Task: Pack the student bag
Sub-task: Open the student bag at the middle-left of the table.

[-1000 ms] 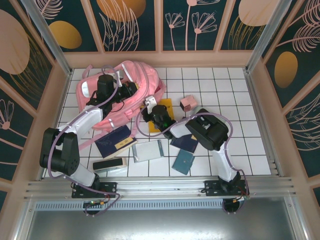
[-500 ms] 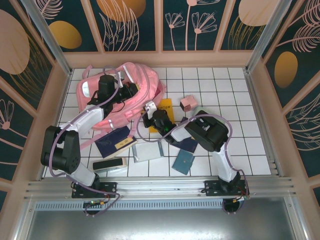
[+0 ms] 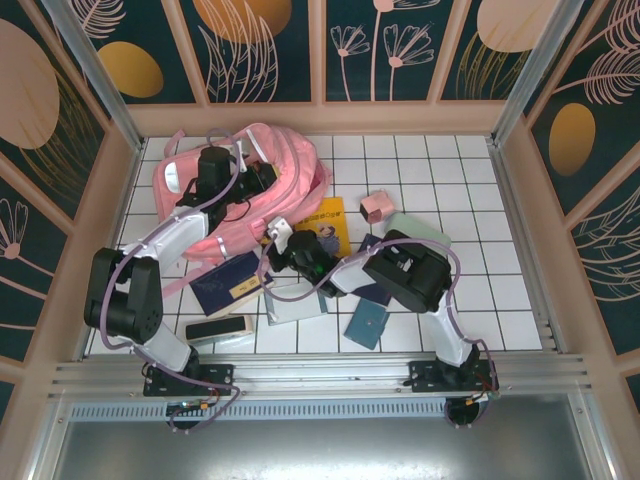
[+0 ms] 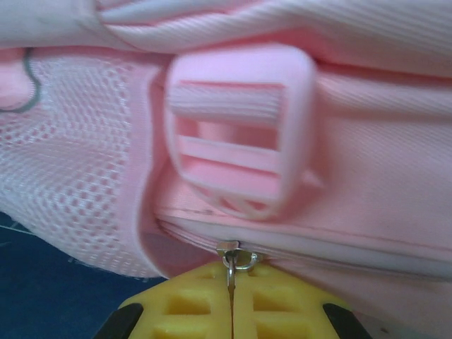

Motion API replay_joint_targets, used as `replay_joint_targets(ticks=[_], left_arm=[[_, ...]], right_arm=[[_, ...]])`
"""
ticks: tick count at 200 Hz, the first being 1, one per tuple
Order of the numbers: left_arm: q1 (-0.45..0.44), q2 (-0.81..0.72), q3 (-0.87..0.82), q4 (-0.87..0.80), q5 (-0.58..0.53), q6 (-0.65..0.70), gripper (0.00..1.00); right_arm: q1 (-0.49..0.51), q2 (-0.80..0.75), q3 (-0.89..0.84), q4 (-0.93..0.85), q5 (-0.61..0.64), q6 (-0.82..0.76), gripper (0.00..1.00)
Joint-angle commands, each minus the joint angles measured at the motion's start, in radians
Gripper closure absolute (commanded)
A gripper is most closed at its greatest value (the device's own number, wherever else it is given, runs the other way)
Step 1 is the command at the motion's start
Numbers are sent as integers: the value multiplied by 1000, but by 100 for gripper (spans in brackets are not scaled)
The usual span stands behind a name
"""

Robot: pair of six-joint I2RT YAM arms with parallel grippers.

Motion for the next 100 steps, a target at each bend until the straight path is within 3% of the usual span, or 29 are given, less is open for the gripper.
replay_joint_targets(ticks=[1,10,28,41,54,75,100], left_arm=[[-5,-6,70,65,55,59,100],[-5,-8,85,36,63,98,100],[-5,-17,119,-41,64,199,100],[-5,-49,107,-56,51,290,100],[-5,-107,66,-41,24,375,100],[-5,-189,-13,10,77,517,100],[-5,-250,-60,-10,46,617,100]], right_arm=[[29,-19,47,-23,-80,-27,89],[29,-29,42,-29,-73,-26,82],[30,-83,-9,-18,-38,-50,58],[29,-148,-57,-20,26,-62,49],[30,-230,-106,-23,74,-77,47],[26,-364,-151,-66,228,-22,47],[-16,-518,-145,-229,268,116,60]])
